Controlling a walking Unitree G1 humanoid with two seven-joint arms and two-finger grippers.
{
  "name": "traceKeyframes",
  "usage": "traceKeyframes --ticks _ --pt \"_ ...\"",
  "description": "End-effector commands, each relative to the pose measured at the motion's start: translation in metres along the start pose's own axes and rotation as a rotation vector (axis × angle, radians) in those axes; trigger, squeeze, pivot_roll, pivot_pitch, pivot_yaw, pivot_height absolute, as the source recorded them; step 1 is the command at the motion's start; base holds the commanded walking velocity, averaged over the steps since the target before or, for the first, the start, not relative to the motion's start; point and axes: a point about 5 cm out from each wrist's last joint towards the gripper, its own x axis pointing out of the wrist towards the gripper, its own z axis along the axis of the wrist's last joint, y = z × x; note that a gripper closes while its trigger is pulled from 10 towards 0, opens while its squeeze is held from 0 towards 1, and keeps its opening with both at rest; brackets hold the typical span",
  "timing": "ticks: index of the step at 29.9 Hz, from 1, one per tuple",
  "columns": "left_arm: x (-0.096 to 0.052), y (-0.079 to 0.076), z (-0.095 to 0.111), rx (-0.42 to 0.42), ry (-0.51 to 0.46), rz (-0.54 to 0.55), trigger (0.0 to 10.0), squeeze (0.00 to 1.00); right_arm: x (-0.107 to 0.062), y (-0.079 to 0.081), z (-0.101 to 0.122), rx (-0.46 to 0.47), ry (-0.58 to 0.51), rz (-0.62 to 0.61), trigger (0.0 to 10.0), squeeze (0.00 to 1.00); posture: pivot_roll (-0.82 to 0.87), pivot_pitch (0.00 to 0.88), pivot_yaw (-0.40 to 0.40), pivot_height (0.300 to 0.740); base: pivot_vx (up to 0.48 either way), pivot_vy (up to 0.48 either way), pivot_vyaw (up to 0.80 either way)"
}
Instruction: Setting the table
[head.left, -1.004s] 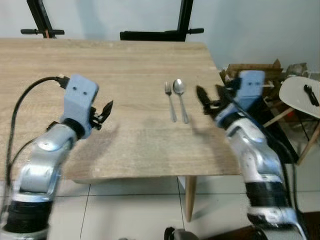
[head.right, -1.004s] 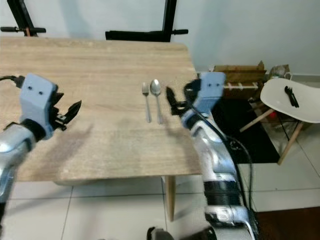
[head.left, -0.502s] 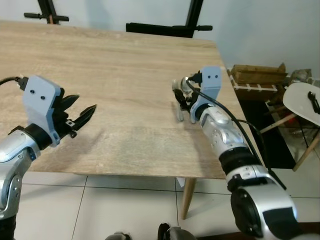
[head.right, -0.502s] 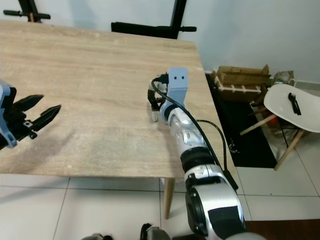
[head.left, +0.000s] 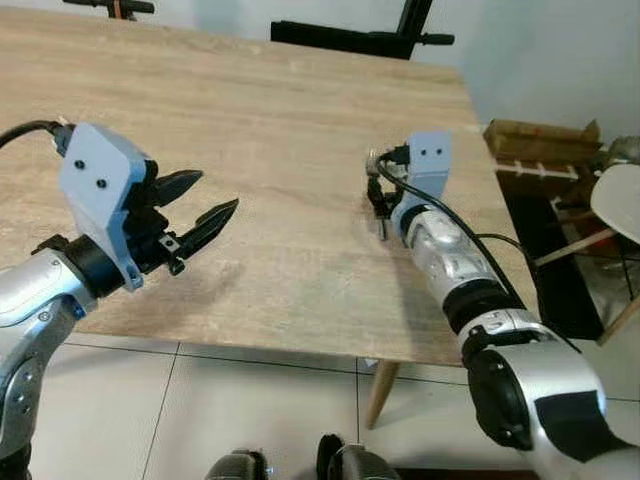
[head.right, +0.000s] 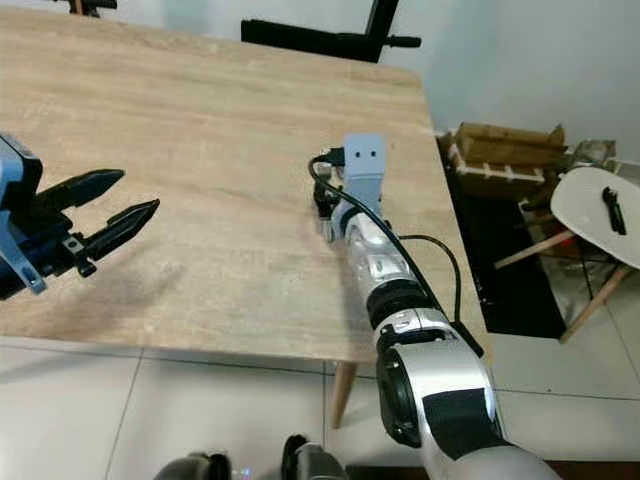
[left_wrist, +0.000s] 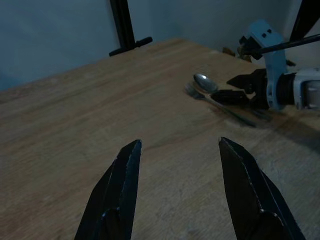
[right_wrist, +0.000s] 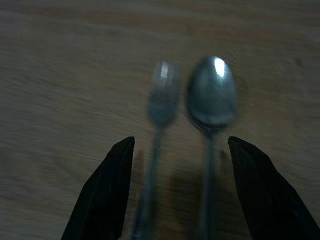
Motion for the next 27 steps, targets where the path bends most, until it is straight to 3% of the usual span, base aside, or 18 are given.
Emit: traceKeyframes --ticks 1,7,15,16,17,18,19,20,27 --pt "-0.003 0.000 0.003 0.003 0.004 -0.006 10.0 0.00 0.000 -0.007 -0.001 0.010 0.001 -0.037 10.0 0.00 0.20 0.175 -0.023 0.740 0.000 0.000 0.00" --pt "-0.010 0.009 0.007 0.018 0.030 0.015 10.0 0.00 -0.001 -0.014 -0.005 0.015 0.012 -0.062 10.0 0.00 0.21 0.185 -0.010 0.740 0.000 0.000 0.00" --pt "-0.012 0.010 0.008 0.013 0.045 0.024 10.0 0.00 -0.002 -0.006 -0.015 -0.018 0.054 -0.014 10.0 0.00 0.21 0.187 -0.013 0.740 0.000 0.000 0.00" --pt "-0.012 0.010 0.008 0.010 0.046 0.028 10.0 0.00 -0.004 -0.007 -0.024 -0.062 0.103 -0.025 3.7 0.00 0.20 0.182 -0.015 0.740 0.000 0.000 0.00" --pt "-0.012 0.010 0.008 0.010 0.046 0.028 10.0 0.00 -0.004 -0.007 -0.024 -0.062 0.103 -0.025 3.7 0.00 0.20 0.182 -0.015 0.740 0.000 0.000 0.00" --pt "-0.012 0.010 0.008 0.010 0.047 0.030 10.0 0.00 -0.005 -0.007 -0.028 -0.080 0.129 -0.032 1.8 0.00 0.20 0.182 -0.015 0.740 0.000 0.000 0.00" --pt "-0.012 0.010 0.008 0.010 0.047 0.030 10.0 0.00 -0.005 -0.007 -0.028 -0.080 0.129 -0.032 1.8 0.00 0.20 0.182 -0.015 0.740 0.000 0.000 0.00" --pt "-0.011 0.010 0.008 0.009 0.047 0.032 10.0 0.00 -0.005 -0.008 -0.032 -0.086 0.147 -0.030 0.0 0.00 0.20 0.179 -0.017 0.740 0.000 0.000 0.00" --pt "-0.009 0.012 0.007 0.008 0.041 0.045 10.0 0.00 -0.006 -0.010 -0.032 -0.050 0.154 -0.040 0.0 0.00 0.19 0.155 -0.018 0.740 0.000 0.000 0.00"
